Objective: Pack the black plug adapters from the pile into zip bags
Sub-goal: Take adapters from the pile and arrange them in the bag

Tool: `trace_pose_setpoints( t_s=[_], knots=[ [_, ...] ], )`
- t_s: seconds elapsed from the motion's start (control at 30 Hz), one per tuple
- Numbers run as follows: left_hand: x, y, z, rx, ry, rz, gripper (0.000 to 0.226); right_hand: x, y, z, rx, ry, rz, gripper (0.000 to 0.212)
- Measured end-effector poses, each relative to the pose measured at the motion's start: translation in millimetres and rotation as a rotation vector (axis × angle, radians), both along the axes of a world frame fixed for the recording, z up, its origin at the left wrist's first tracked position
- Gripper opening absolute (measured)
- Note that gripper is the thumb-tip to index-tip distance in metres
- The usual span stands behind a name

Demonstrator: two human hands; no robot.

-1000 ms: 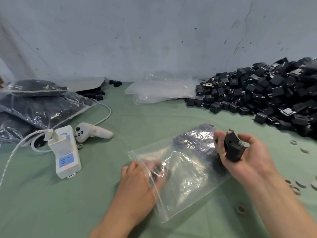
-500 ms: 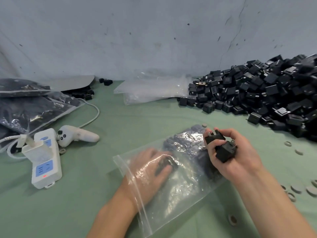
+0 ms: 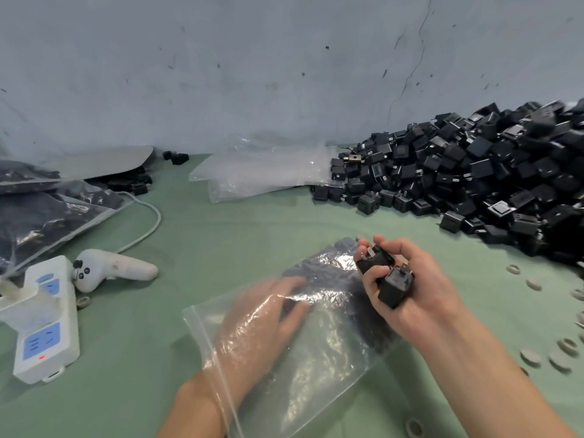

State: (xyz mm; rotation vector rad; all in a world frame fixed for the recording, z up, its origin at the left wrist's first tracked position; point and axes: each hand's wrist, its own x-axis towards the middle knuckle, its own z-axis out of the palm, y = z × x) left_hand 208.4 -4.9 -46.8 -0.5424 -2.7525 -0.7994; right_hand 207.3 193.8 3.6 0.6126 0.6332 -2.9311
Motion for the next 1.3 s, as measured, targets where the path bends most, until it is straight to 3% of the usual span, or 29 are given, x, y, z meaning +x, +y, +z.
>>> trace_pose_setpoints(
  t_s=[0.13, 0.37, 0.53, 0.6, 0.7, 0.8, 0.93, 1.0, 1.13, 1.3],
  knots=[
    [-3.2, 1.1, -3.3, 0.042, -0.056, -0.013, 0.036, -6.5, -1.9, 0.0, 0.027, 0.017, 0.034, 0.012],
    [-3.5, -7.9, -10.7, 0.035, -0.043, -0.028, 0.05, -11.5, -10.4, -0.7, 0.01, 0.038, 0.08, 0.024],
    [12.3, -25.4, -9.4, 0.151, 0.012, -0.088, 0.023, -4.9, -11.9, -3.2, 0.047, 0.041, 0.084, 0.026],
    [19.7, -32.7, -5.6, 0.177, -0.072, -0.079, 0.024, -0.5, -12.7, -3.1, 0.074, 0.054, 0.078, 0.024],
    [30.4, -47.6, -1.4, 0.206, -0.148, 0.017, 0.026, 6.1, -14.3, -2.2, 0.103, 0.082, 0.059, 0.014],
    [43.5, -60.1, 5.4, 0.288, -0.028, 0.206, 0.028, 13.0, -17.0, -0.4, 0.105, 0.108, 0.076, 0.008],
    [60.9, -60.5, 21.6, 0.61, 0.185, 0.441, 0.034, 21.4, -21.8, -2.0, 0.149, 0.135, 0.137, 0.033],
    [67.2, -59.7, 24.5, 0.675, 0.237, 0.486, 0.036, 26.0, -25.4, -2.8, 0.171, 0.15, 0.147, 0.04],
    [76.1, -54.0, 24.3, 0.681, 0.272, 0.441, 0.036, 36.8, -36.2, -1.3, 0.185, 0.179, 0.188, 0.044],
    [83.9, -35.2, 27.7, 0.752, 0.144, 0.279, 0.019, 50.8, -56.1, -0.4, 0.264, 0.188, 0.331, 0.03]
  ],
)
